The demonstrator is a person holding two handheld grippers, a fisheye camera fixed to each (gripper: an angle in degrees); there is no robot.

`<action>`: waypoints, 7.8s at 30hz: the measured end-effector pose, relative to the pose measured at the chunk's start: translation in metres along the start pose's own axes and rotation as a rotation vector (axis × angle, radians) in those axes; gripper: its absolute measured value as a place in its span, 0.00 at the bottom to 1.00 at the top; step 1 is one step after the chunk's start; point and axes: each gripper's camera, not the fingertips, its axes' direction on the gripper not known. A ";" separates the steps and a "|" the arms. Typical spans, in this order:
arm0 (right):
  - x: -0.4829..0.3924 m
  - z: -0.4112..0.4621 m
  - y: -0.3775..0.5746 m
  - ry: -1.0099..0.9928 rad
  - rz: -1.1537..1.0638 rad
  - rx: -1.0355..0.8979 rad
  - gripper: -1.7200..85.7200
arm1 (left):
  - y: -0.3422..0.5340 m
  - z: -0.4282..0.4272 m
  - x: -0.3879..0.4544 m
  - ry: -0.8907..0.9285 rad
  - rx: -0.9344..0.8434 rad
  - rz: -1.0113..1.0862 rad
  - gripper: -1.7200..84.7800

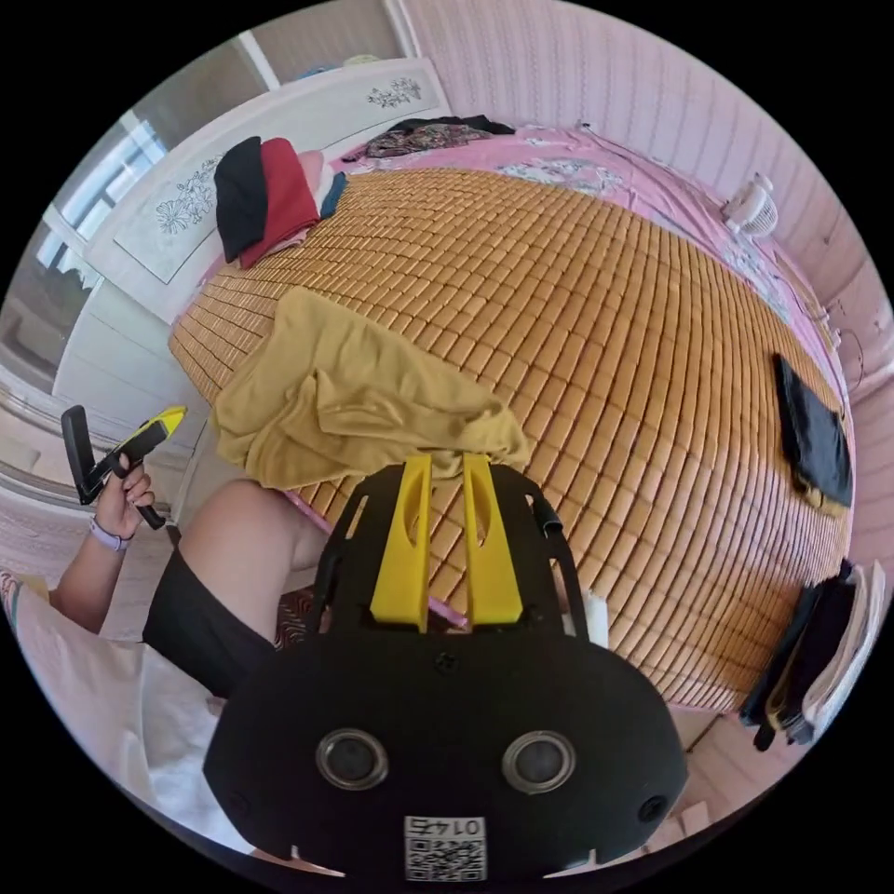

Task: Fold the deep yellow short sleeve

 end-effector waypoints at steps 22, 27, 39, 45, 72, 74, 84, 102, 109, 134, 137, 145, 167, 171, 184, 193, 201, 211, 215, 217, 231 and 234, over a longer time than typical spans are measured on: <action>-0.157 0.091 0.033 -0.072 -0.175 -0.078 0.13 | -0.021 0.017 -0.018 -0.250 -0.200 -0.050 0.11; -0.174 0.128 0.028 -0.036 -0.225 -0.110 0.12 | -0.054 0.048 -0.018 -0.254 -0.264 -0.034 0.13; -0.049 0.082 0.138 -0.019 -0.081 0.099 0.02 | -0.081 0.044 -0.007 -0.163 -0.370 -0.036 0.02; 0.062 0.005 0.255 -0.121 0.162 0.365 0.02 | -0.111 -0.033 0.040 -0.018 -0.111 0.086 0.01; 0.191 0.158 0.679 -0.387 0.674 0.286 0.15 | 0.067 -0.171 0.062 0.100 -0.280 -0.256 0.09; 0.194 0.174 0.677 -0.397 0.650 0.250 0.17 | 0.066 -0.174 0.067 0.093 -0.273 -0.249 0.11; 0.209 0.226 0.700 -0.485 0.537 0.213 0.04 | 0.046 -0.157 0.123 0.012 -0.408 0.105 0.14; 0.256 0.015 0.638 -0.774 0.136 1.041 0.02 | -0.088 -0.445 0.178 0.417 0.388 0.359 0.01; 0.192 -0.148 0.665 -0.673 -0.204 1.415 0.02 | -0.090 -0.587 0.233 0.438 0.660 0.577 0.01; 0.288 -0.100 0.320 -0.282 0.208 0.994 0.02 | -0.346 -0.374 0.262 0.019 0.329 0.395 0.01; 0.282 -0.141 0.304 -0.259 0.149 1.172 0.02 | -0.372 -0.381 0.290 -0.033 0.431 0.480 0.01; 0.296 -0.038 0.314 -0.181 0.170 0.997 0.02 | -0.356 -0.258 0.229 0.006 0.244 0.353 0.02; 0.257 0.238 0.342 -0.209 0.562 0.116 0.08 | -0.186 0.005 0.085 -0.042 -0.442 -0.104 0.10; 0.216 0.234 0.305 -0.141 0.449 0.057 0.11 | -0.184 0.011 0.095 -0.046 -0.430 -0.113 0.10; 0.125 0.250 0.221 0.125 0.308 -0.199 0.03 | -0.188 0.055 0.144 -0.306 -0.459 -0.073 0.02; 0.081 0.240 0.223 0.253 0.258 -0.205 0.02 | -0.162 0.046 0.161 -0.243 -0.420 -0.222 0.01; 0.076 0.221 0.264 0.163 0.310 -0.106 0.03 | -0.149 0.005 0.209 -0.198 -0.256 -0.143 0.01; 0.049 0.200 0.347 0.104 0.376 0.142 0.02 | -0.134 -0.023 0.298 -0.204 -0.173 0.088 0.01; 0.063 0.194 0.364 0.057 0.392 0.226 0.02 | -0.160 -0.010 0.335 -0.185 -0.138 0.205 0.02; 0.079 0.191 0.359 0.028 0.408 0.261 0.04 | -0.179 0.007 0.348 -0.154 -0.140 0.233 0.03; 0.282 0.281 0.097 0.018 0.397 0.260 0.10 | -0.376 0.301 0.460 0.034 -0.355 0.385 0.07; 0.313 0.302 0.055 0.039 0.446 0.264 0.09 | -0.396 0.344 0.479 0.000 -0.444 0.438 0.06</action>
